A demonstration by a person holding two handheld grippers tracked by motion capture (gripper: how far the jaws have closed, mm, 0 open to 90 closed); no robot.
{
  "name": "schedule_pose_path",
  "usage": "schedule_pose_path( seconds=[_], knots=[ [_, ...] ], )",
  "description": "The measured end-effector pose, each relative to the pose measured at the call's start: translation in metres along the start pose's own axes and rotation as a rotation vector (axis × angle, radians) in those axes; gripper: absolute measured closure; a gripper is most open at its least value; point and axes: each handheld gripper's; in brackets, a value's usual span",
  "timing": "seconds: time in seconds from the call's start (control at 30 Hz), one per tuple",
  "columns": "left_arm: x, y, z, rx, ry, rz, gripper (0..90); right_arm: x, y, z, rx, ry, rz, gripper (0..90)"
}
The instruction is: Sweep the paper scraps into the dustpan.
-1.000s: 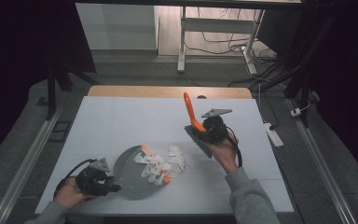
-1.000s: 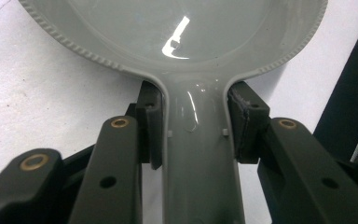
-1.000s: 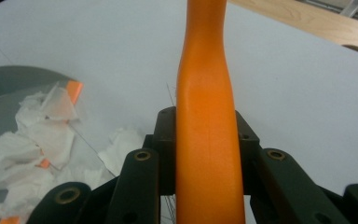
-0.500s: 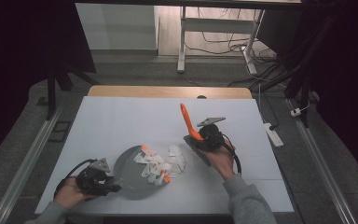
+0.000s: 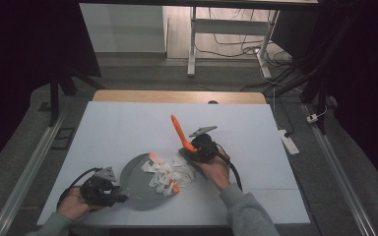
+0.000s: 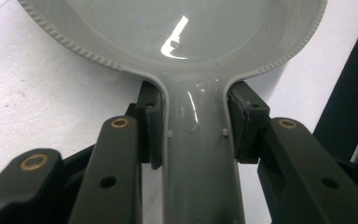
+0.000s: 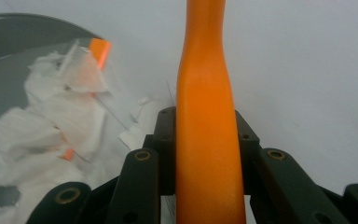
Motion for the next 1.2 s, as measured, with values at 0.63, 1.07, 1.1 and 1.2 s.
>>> schedule_pose_path(
  seconds=[0.63, 1.07, 1.1, 1.2],
  knots=[
    [-0.001, 0.0, 0.001, 0.0, 0.001, 0.003, 61.5, 0.052, 0.036, 0.029, -0.055, 0.138, -0.075, 70.7],
    [0.0, 0.0, 0.0, 0.0, -0.001, 0.003, 61.5, 0.04, 0.045, -0.004, -0.168, 0.102, -0.07, 70.7],
    [0.0, 0.0, 0.0, 0.0, 0.0, 0.004, 61.5, 0.034, 0.044, -0.011, -0.175, 0.084, -0.066, 70.7],
    [-0.001, 0.0, 0.0, 0.001, 0.0, 0.004, 61.6, 0.02, 0.039, -0.022, -0.176, 0.048, -0.043, 70.7]
  ],
)
Point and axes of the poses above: each handheld gripper's, and its own axes: z roughly forward along the jaws, y roughly out of its top, x roughly to its left, and after that the axes turned 14 degrees about -z, right-handed
